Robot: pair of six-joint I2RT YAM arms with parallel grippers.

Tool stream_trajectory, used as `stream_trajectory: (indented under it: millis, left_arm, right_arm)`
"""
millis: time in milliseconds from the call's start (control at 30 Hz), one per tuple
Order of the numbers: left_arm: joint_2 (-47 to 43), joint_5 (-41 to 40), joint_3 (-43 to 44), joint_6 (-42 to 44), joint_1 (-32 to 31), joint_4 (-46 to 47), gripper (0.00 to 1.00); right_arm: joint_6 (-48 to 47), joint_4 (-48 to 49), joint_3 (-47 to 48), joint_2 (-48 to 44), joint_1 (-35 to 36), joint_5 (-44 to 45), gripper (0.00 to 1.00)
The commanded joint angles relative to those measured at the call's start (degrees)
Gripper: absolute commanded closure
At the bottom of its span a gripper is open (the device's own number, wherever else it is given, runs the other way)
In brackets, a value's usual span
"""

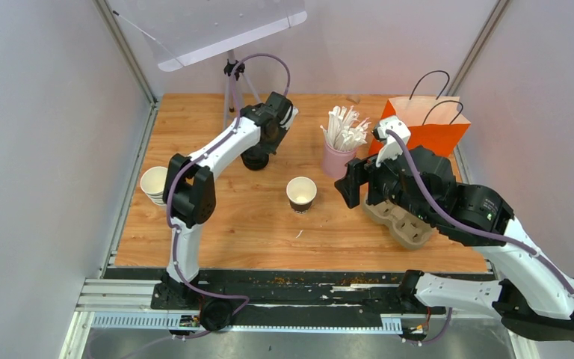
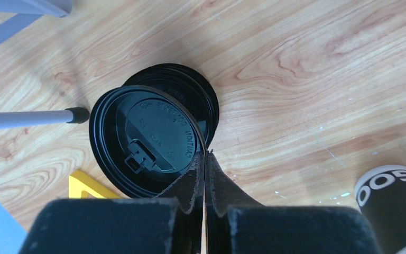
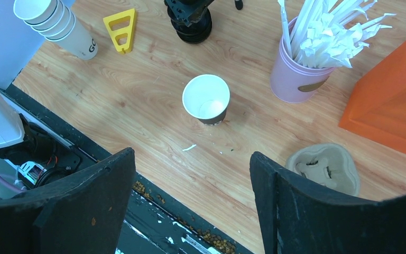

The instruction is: Pack the takeout coffee

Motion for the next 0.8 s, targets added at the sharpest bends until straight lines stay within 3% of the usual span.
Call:
stream_trajectory:
  millis: [0, 200, 433, 533, 767]
  left_arm:
    - [-6.3, 1.6, 3.9, -4.6, -0.1, -2.7, 1.0]
    - [-10.7, 9.7, 7.6, -13.5, -0.1, -4.7, 1.0]
    - [-19.9, 25.8, 5.7, -25.8, 0.1, 1.9, 1.0]
    - [-25.2, 34.6, 1.3, -33.0, 0.0, 9.3, 1.0]
    - [-38.3, 51.0, -17.4, -54.1, 0.3, 38.7, 1.0]
  right_arm:
    - [-0.1, 3.6, -1.1, -1.3, -0.1, -0.8, 0.2]
    - [-3.5, 11.1, -6.4, -4.8, -0.1, -3.2, 0.19]
    - [-10.5, 29.7, -17.9, -12.8, -0.1, -6.2, 0.12]
    - [-12.2, 35.1, -22.0, -14.2, -0.1, -7.0, 0.01]
    - [-21.3, 44.6, -29.6, -14.4, -0.1, -8.4, 0.0]
